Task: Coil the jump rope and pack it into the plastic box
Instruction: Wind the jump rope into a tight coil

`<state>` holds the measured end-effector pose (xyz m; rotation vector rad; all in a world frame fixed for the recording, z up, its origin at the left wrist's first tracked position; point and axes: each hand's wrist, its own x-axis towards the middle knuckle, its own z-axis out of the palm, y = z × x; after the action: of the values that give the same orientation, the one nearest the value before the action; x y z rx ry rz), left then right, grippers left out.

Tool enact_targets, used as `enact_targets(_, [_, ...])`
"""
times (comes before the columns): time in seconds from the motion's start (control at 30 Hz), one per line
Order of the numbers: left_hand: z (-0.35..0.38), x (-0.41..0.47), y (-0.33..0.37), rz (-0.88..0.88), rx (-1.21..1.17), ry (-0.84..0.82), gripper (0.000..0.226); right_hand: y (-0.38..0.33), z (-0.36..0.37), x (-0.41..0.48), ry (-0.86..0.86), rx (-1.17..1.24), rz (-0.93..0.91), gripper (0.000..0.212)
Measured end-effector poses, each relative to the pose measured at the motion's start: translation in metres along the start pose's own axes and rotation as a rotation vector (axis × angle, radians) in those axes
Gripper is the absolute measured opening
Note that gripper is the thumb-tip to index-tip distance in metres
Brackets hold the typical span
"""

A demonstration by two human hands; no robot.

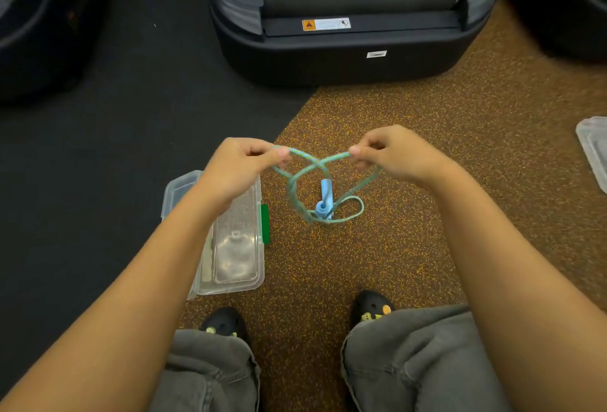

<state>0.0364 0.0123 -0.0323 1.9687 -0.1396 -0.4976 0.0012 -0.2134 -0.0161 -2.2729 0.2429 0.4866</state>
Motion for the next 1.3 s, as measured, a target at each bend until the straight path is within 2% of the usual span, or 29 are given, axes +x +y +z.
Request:
enact_targets(0.1, [-0.009, 0.004, -0.004, -0.009, -0.128, 0.078, 0.021, 0.017, -0.012, 0.001, 0.095, -0.165, 0.243, 0.025])
enact_targets(0.2, [-0.011, 0.007, -0.002, -0.050, -0.349, 0.107, 0.026, 0.029, -0.013, 0.009, -0.048, -0.476, 0.455, 0.025])
enact_targets(0.3, [-0.012, 0.004, 0.007, -0.038, -0.577, 0.105, 0.026, 0.026, -0.009, 0.009, -0.191, -0.648, 0.515, 0.020])
enact_targets(0.37, [-0.013, 0.000, 0.012, -0.007, -0.665, 0.077, 0.026, 0.025, -0.004, 0.008, -0.196, -0.687, 0.515, 0.029])
enact_targets(0.43, [-0.009, -0.003, 0.017, 0.027, -0.648, 0.010, 0.027, 0.023, 0.002, 0.006, -0.169, -0.683, 0.501, 0.035])
enact_targets(0.5, [0.000, -0.006, 0.020, 0.055, -0.558, -0.079, 0.025, 0.016, 0.008, 0.006, -0.157, -0.530, 0.312, 0.042])
enact_targets(0.6, [0.013, -0.010, 0.027, 0.097, -0.451, -0.201, 0.022, -0.011, 0.018, -0.002, -0.256, -0.165, -0.094, 0.067])
enact_targets(0.67, [0.017, -0.011, 0.029, 0.114, -0.431, -0.261, 0.022, -0.020, 0.029, 0.000, -0.263, -0.155, -0.217, 0.061])
enact_targets(0.77, [0.014, -0.013, 0.030, 0.142, -0.452, -0.316, 0.019, -0.015, 0.044, 0.006, -0.295, -0.350, -0.196, 0.039])
enact_targets(0.83, [0.009, -0.012, 0.029, 0.166, -0.449, -0.298, 0.015, -0.013, 0.046, 0.007, -0.306, -0.362, -0.185, 0.033])
enact_targets(0.93, [0.000, -0.005, 0.024, 0.154, -0.477, -0.157, 0.021, -0.015, 0.040, 0.006, -0.248, -0.281, -0.212, 0.018])
enact_targets(1.03, [0.001, -0.001, 0.015, 0.037, -0.408, -0.093, 0.031, -0.017, 0.031, 0.003, -0.218, -0.062, -0.199, 0.021])
enact_targets(1.1, [0.006, -0.002, 0.009, -0.096, -0.347, -0.177, 0.045, -0.019, 0.024, 0.001, -0.202, 0.120, -0.169, 0.023])
enact_targets(1.17, [0.012, -0.004, 0.006, -0.185, -0.185, -0.305, 0.072, -0.019, 0.018, 0.000, -0.190, 0.265, -0.154, 0.021])
enact_targets(1.2, [0.016, -0.006, 0.003, -0.204, -0.082, -0.369, 0.078, -0.019, 0.017, -0.001, -0.182, 0.339, -0.144, 0.021])
enact_targets(1.3, [0.031, -0.010, -0.006, -0.201, 0.168, -0.489, 0.062, -0.019, 0.014, 0.000, -0.176, 0.537, -0.111, 0.021])
